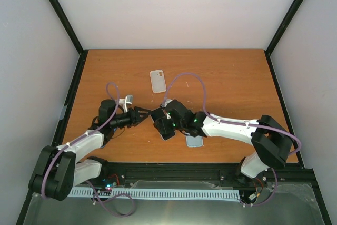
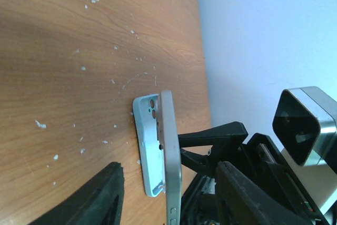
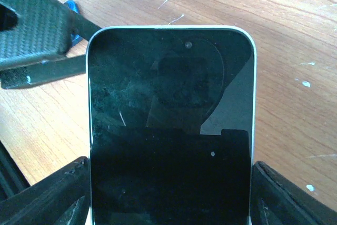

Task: Put the phone into the phone case

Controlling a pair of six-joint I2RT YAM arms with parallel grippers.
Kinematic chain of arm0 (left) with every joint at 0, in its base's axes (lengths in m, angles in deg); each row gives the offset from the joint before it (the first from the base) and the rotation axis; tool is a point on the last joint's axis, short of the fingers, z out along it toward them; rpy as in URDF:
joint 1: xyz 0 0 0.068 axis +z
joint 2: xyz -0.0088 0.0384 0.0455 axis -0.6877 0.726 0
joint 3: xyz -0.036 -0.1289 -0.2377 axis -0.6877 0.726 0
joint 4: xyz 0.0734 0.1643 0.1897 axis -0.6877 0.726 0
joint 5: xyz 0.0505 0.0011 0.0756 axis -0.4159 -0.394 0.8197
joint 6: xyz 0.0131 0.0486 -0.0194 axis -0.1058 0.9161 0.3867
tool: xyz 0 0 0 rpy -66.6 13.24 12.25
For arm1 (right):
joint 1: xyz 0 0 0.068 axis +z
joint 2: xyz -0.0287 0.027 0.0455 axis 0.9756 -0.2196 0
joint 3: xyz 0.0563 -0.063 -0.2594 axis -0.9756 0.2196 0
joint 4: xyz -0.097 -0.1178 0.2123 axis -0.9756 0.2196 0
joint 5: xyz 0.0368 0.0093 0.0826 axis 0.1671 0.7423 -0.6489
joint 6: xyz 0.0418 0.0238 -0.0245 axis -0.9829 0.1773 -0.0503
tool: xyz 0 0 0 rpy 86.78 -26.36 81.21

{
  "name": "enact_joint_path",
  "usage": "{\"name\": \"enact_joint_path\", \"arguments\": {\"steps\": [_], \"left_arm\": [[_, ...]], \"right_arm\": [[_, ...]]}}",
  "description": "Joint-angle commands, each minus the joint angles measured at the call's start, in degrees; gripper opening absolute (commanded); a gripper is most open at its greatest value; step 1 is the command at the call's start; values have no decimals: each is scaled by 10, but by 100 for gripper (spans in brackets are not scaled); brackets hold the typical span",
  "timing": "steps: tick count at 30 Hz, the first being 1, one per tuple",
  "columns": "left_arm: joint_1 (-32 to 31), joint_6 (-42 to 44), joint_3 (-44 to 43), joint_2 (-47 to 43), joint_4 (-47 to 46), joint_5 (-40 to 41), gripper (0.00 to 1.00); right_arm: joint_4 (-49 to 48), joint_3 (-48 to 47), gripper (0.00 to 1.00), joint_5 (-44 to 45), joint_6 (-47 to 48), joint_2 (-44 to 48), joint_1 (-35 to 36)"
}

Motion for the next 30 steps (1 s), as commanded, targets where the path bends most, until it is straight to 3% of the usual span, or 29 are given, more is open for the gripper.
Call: {"name": "enact_joint_path", "arguments": {"steps": [1,4,12,19,25,27,30], "left_arm": [[-7,-31,10,9,-82,-19,44],[-8,-20,4,11,-69,-14,34],[-14,-19,-2,44,-74,-23,28],[-16,-20,-15,58,-71,-28,31],[-17,-27,-21,65,-79,-43,4],[-17,-26,-22,64,-78,-47,0],[-17,-18,-24,64,-77,-57,0]], "right_arm": [[-34,-1,52,-10,-21,23,10],[-43,10,52,-10,-27,34,10],[-41,10,52,-7,-29,44,10],[-41,9,53,-8,-28,43,10],[-33,8,53,0,-20,39,10],[-28,12,58,5,-12,44,10],[-2,16,78,25,7,63,10]]}}
